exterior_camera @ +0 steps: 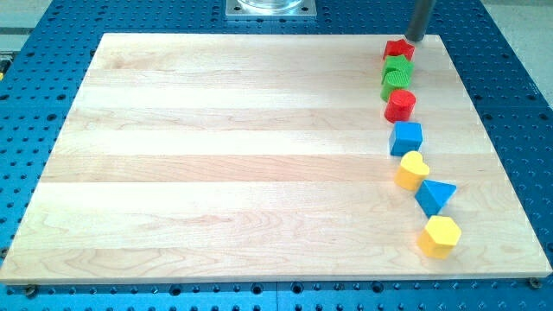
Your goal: Push the red circle to the center left of the board
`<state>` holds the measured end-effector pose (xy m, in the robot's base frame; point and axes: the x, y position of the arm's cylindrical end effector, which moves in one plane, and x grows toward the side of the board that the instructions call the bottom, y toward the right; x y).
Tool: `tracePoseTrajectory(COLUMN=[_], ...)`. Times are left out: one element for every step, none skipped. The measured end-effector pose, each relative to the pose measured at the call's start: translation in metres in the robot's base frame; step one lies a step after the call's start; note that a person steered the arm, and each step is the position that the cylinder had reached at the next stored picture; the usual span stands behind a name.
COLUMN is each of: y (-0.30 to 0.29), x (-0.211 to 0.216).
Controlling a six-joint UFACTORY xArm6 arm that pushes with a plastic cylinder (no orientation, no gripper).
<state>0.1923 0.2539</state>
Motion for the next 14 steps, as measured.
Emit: tracePoseTrajectory(y=[0.001, 0.009, 0.014, 0.014, 0.015, 0.030, 0.070, 0.063, 0.049, 0.042, 0.042, 0.042, 0.042, 0.025], x=[0.000, -0.001, 0.000, 0.001, 0.001, 0.036, 0.101, 0.184, 0.184, 0.184, 0.184, 0.184, 0.184, 0.183])
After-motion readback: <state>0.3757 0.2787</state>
